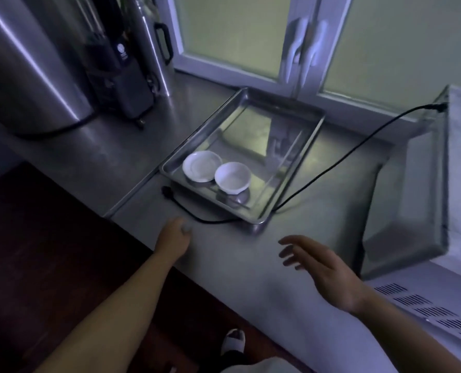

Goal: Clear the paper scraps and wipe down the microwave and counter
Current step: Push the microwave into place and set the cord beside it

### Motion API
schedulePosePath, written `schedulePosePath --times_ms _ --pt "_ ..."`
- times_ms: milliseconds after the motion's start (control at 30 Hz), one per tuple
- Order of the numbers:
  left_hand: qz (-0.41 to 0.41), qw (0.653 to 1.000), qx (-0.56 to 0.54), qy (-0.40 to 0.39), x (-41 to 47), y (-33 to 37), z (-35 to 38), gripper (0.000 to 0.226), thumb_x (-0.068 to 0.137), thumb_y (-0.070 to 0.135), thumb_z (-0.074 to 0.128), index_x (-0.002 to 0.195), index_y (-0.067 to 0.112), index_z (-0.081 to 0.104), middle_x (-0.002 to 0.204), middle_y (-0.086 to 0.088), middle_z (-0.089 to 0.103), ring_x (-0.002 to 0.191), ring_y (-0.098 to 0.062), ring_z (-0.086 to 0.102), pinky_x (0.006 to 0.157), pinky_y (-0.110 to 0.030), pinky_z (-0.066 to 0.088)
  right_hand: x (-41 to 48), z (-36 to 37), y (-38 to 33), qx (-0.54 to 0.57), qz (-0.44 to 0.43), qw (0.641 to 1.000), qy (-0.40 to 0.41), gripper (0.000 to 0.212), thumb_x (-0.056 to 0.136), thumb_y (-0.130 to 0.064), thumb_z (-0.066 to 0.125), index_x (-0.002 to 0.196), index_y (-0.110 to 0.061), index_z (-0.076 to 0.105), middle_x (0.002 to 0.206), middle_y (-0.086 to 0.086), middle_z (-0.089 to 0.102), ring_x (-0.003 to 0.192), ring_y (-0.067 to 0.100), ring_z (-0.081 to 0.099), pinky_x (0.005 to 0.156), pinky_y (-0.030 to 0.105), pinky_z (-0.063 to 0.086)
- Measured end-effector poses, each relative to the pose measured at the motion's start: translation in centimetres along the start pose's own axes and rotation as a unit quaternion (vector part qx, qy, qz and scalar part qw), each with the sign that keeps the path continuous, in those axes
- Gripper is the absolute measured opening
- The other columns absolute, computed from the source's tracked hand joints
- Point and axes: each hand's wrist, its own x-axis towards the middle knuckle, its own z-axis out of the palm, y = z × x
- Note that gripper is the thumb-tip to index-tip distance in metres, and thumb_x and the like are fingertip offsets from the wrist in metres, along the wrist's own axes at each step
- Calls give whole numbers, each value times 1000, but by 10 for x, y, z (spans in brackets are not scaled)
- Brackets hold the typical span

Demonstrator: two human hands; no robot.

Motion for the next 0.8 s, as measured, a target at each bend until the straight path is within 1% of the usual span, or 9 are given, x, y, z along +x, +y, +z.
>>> schedulePosePath --times_ms 33,100,200,333,433,567,667,733,800 --pt "22 1000 12 -13 14 -2 -4 47 96 17 52 143 17 49 150 -11 43 132 -31 44 105 -35 38 8 4 -1 -13 14 1000 -10 25 102 -25 48 124 -23 60 110 0 70 99 13 67 95 43 51" --pt "72 994 65 -42 40 -5 -6 47 95 16 52 142 20 49 151 -7 40 133 -31 41 104 -37 41 21 12 -2 -31 43 998 -16 28 99 -17 57 124 -30 58 114 -2 67 102 11 65 97 37 52" --pt "143 961 230 -49 66 -4 -2 44 92 21 56 136 25 54 142 -2 46 130 -28 37 102 -37 38 30 22 -4 -23 70 997 -1 28 95 -18 65 120 -31 62 114 -4 67 102 9 65 95 32 54" --pt "239 907 346 -16 70 6 8 21 95 28 51 109 28 67 115 4 61 114 -24 46 94 -34 34 30 23 -2 -23 88 995 44 21 95 -19 65 115 -25 68 111 -2 70 100 6 65 92 27 54" --pt "300 899 312 -67 55 6 12 17 95 23 50 96 23 67 105 2 64 106 -23 53 88 -32 39 23 17 -1 -22 103 991 80 18 97 -20 62 113 -26 68 110 -4 70 102 7 65 92 28 54" --pt "265 918 214 -204 29 12 16 14 97 25 51 105 17 60 107 -3 69 98 -24 61 81 -31 45 11 8 2 -11 124 984 124 18 98 -21 60 113 -24 69 112 -4 70 105 13 66 96 38 54" --pt "279 905 172 -272 11 28 24 18 95 20 54 109 15 64 102 -1 71 97 -23 64 79 -29 45 2 4 4 -3 128 981 144 19 99 -20 59 115 -20 68 114 -1 70 105 16 67 98 43 53" --pt "272 900 124 -317 2 41 32 21 92 13 55 108 14 68 83 5 69 78 -13 68 73 -28 49 -4 1 4 1 124 979 162 19 98 -19 60 115 -17 70 113 0 71 103 19 67 97 44 53" --pt "278 880 108 -370 -8 55 41 28 92 7 54 114 13 69 73 10 65 55 5 57 65 -22 49 -9 -3 5 6 118 977 180 19 98 -17 61 114 -14 70 111 2 72 101 20 68 96 45 53"
